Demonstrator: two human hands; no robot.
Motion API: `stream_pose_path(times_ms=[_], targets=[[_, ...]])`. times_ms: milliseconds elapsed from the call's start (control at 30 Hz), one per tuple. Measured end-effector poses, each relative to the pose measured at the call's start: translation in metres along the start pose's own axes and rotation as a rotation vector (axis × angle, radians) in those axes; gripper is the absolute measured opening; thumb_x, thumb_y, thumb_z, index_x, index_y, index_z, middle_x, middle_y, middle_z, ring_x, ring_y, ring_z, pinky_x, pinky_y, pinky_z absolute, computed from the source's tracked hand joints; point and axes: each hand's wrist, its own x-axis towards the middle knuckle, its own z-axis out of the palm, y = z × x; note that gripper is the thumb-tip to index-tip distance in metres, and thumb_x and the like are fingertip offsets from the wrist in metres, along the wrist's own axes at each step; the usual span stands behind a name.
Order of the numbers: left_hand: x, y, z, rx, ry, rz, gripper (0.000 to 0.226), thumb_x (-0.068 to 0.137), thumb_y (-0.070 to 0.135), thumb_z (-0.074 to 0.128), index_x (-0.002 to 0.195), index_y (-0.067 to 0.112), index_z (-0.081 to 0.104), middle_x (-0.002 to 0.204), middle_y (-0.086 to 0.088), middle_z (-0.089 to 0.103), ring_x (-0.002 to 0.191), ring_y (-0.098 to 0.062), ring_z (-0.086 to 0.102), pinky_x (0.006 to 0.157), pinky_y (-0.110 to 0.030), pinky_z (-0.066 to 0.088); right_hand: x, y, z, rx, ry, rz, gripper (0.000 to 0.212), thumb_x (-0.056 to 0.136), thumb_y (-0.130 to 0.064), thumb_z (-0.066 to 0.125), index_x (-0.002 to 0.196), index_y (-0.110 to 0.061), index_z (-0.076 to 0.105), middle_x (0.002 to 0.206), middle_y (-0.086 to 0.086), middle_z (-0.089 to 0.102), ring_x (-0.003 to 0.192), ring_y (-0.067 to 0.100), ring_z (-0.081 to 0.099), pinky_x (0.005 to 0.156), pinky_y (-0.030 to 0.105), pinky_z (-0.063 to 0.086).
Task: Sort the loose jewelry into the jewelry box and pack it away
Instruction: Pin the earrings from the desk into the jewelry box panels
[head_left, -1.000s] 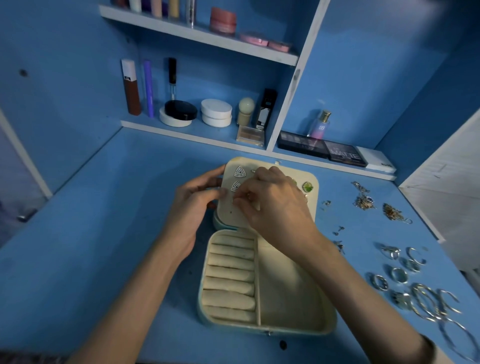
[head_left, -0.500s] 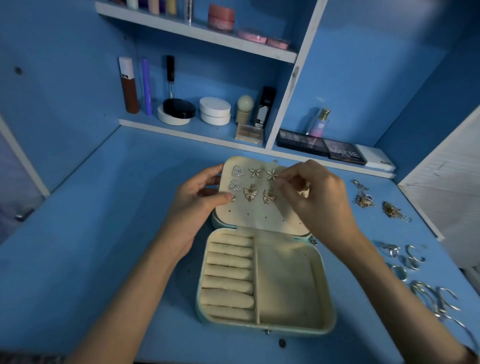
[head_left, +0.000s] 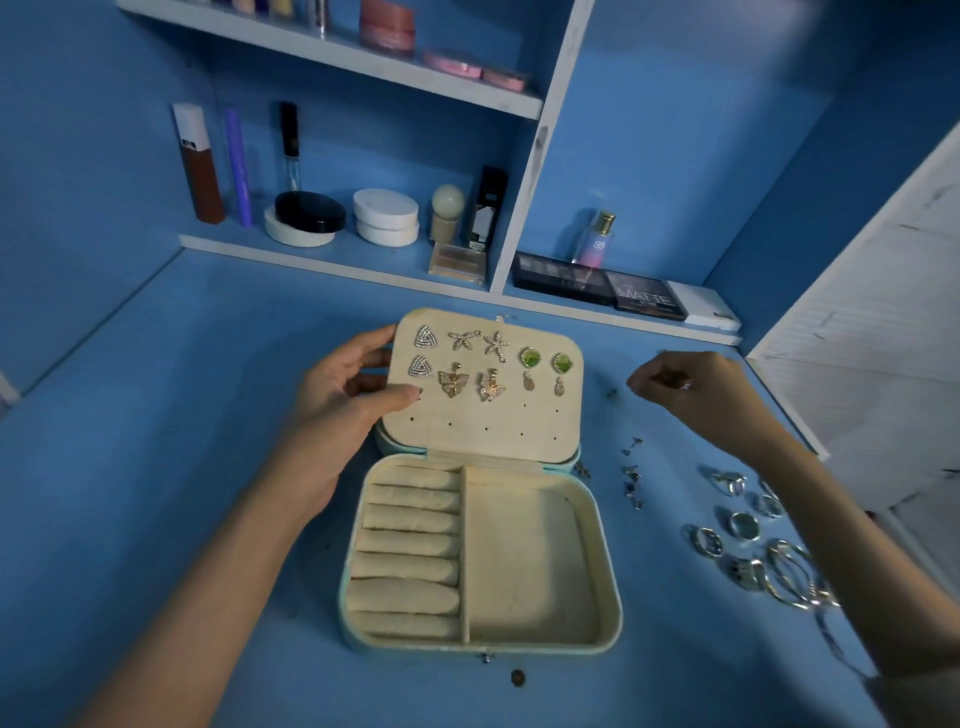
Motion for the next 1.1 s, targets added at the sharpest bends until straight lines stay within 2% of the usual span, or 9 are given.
stream_pose_path(times_ms=[133,267,333,433,633,767,900,1033,1100], targets=[[0.000,0.000,0.001,-0.004,0.006,-0.004,0.051,0.078,-0.014,0.063,0.103,0.031,0.062,0.094,0.007,0.067,0.073,0.007,0.063,0.063,-0.010,0.050,-0.004,0.007,0.012,-0.061,-0.075,0.010,0.009,0.084,-0.014,0.066,0.079,-0.021,0.069,0.074,-0.003,0.066,0.070,0.009,0.057,0.059,0.001,0.038],[0.001,-0.001,0.000,0.007,0.003,0.004,0.051,0.078,-0.014,0.062,0.107,0.028,0.062,0.095,0.005,0.067,0.075,0.006,0.063,0.063,-0.010,0.048,-0.004,0.008,0.025,-0.050,-0.013,0.013,0.007,0.085,-0.017,0.067,0.088,-0.013,0.071,0.080,0.006,0.067,0.075,0.018,0.059,0.060,0.003,0.039],[0.001,-0.002,0.000,0.012,0.003,0.007,0.051,0.078,-0.014,0.062,0.108,0.027,0.062,0.096,0.004,0.067,0.074,0.006,0.062,0.064,-0.010,0.049,-0.002,0.007,0.028,-0.052,0.003,0.020,0.010,0.085,-0.020,0.068,0.089,-0.012,0.071,0.082,0.007,0.068,0.077,0.020,0.060,0.060,0.009,0.041],[0.001,-0.002,0.000,0.006,0.003,0.006,0.052,0.078,-0.014,0.062,0.107,0.028,0.062,0.098,0.003,0.067,0.074,0.005,0.062,0.064,-0.010,0.049,0.000,0.006,0.033,-0.090,0.006,0.021,0.010,0.085,-0.020,0.068,0.089,-0.013,0.072,0.084,0.006,0.068,0.078,0.018,0.059,0.068,0.023,0.043],[0.002,-0.004,-0.002,0.014,0.001,-0.007,0.052,0.078,-0.013,0.063,0.109,0.029,0.063,0.099,0.003,0.069,0.083,-0.003,0.063,0.068,-0.013,0.051,0.000,0.006,0.033,-0.066,-0.012,-0.032,0.007,0.083,-0.012,0.067,0.086,-0.015,0.073,0.085,0.002,0.068,0.078,0.015,0.058,0.076,0.027,0.046],[0.002,-0.005,-0.002,0.011,0.002,-0.011,0.052,0.078,-0.012,0.064,0.110,0.029,0.063,0.099,0.003,0.069,0.084,-0.005,0.063,0.069,-0.014,0.052,-0.001,0.009,0.029,-0.043,-0.014,-0.052,0.006,0.083,-0.013,0.068,0.085,-0.017,0.073,0.076,0.000,0.066,0.066,0.005,0.052,0.071,0.020,0.043],[0.002,-0.004,-0.001,0.010,0.002,-0.014,0.052,0.078,-0.012,0.063,0.110,0.029,0.062,0.097,0.004,0.068,0.078,0.000,0.063,0.065,-0.012,0.050,0.000,0.010,0.028,-0.045,-0.020,-0.062,0.005,0.083,-0.014,0.068,0.086,-0.017,0.071,0.074,0.001,0.065,0.065,0.004,0.053,0.061,0.008,0.039],[0.002,-0.004,-0.002,0.013,0.003,-0.022,0.052,0.078,-0.011,0.064,0.110,0.029,0.063,0.098,0.004,0.069,0.079,0.002,0.064,0.065,-0.012,0.050,0.003,0.012,0.029,-0.068,0.014,-0.025,0.015,0.084,-0.003,0.061,0.085,-0.016,0.069,0.077,0.007,0.067,0.070,0.017,0.057,0.062,0.011,0.043],[0.002,-0.004,-0.002,0.014,0.004,-0.022,0.051,0.078,-0.011,0.064,0.109,0.030,0.063,0.098,0.004,0.069,0.079,0.002,0.064,0.065,-0.012,0.050,0.005,0.014,0.029,-0.060,0.054,0.010,0.014,0.084,-0.002,0.060,0.086,-0.012,0.069,0.078,0.009,0.065,0.070,0.018,0.056,0.058,0.004,0.040]])
